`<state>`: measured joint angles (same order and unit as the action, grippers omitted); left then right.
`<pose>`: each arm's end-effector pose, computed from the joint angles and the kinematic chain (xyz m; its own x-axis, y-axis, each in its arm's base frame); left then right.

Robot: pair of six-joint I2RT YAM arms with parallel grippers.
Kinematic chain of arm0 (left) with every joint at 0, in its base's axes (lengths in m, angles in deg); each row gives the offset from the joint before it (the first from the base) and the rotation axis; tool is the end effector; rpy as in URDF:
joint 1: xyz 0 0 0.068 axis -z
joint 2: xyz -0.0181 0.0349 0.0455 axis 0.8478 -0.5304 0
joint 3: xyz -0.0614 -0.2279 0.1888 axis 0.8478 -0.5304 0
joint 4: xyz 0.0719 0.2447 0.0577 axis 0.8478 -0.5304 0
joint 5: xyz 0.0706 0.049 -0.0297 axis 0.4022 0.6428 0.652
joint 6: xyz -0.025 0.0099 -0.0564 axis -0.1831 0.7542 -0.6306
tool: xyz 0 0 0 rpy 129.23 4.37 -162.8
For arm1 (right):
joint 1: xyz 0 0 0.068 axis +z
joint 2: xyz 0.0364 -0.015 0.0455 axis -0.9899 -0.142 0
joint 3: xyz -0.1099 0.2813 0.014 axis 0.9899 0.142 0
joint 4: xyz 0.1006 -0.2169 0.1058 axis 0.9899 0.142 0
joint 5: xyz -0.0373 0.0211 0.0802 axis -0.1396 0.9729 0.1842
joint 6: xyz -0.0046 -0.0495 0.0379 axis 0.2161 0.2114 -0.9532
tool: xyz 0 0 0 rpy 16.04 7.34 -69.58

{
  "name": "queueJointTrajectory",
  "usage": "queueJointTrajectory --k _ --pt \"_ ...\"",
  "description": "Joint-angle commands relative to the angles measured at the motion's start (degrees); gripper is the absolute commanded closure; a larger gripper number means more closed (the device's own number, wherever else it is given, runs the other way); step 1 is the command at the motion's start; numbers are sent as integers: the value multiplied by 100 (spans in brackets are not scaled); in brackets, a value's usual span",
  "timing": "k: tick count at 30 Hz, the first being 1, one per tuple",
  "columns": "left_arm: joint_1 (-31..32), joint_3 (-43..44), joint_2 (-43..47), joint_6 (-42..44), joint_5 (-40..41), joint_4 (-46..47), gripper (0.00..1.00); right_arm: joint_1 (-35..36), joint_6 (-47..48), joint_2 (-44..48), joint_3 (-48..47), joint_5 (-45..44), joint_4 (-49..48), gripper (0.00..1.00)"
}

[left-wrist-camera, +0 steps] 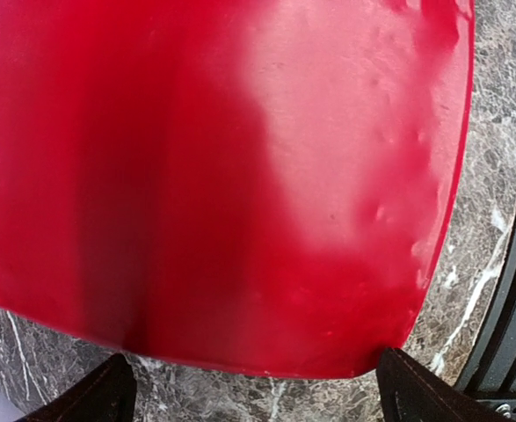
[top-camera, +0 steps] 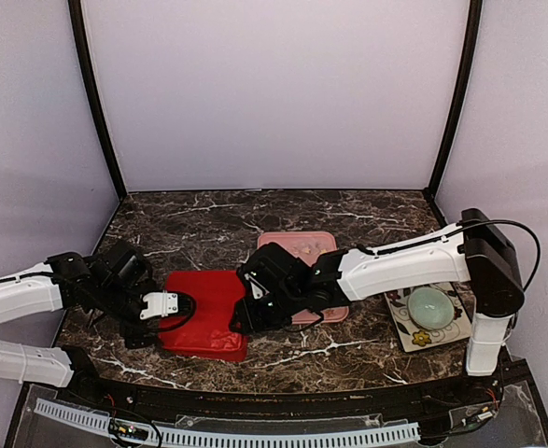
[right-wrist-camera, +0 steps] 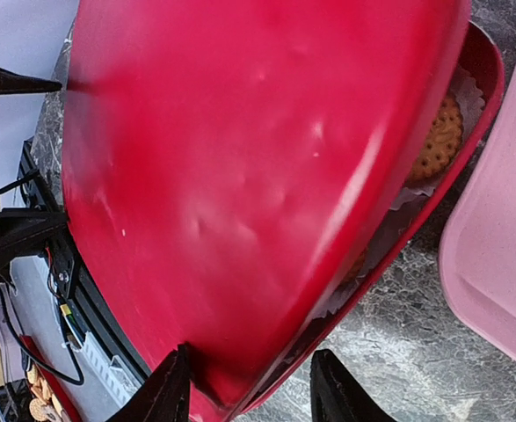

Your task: Pack the cookies

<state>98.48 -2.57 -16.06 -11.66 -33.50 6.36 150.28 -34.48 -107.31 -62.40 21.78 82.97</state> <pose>0.1251 -0.1066 0.2267 -0.0978 0.9266 -0.3632 0.9261 0.2184 0.3077 0.1551 0.4097 0.2126 -0.8857 -0.2686 -0.3787 -0.4492 0.7018 0.5529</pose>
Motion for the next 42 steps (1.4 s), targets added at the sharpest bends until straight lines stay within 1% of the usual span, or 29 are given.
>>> queueJointTrajectory --k 1,8,13,18,25,28,31,42 --pt "1 114 88 -21 489 296 2 -69 -28 -107 -13 -51 8 53" --pt "1 247 66 -101 490 213 2 -126 -67 -104 38 -28 -22 54" --pt "0 570 259 -26 231 -260 2 -192 -169 25 239 -15 -129 55" --pt "1 257 521 43 -109 -501 1 -267 -162 51 223 22 -156 55" --pt "18 -317 513 -22 -73 2 1 -297 -157 66 196 47 -169 56" --pt "52 -467 450 -17 226 397 1 -297 -167 137 243 17 -183 56" --pt "49 -474 358 28 582 744 1 -312 -169 215 292 -1 -187 56" --pt "53 -322 68 -109 645 926 2 -358 -159 342 447 42 -292 56"
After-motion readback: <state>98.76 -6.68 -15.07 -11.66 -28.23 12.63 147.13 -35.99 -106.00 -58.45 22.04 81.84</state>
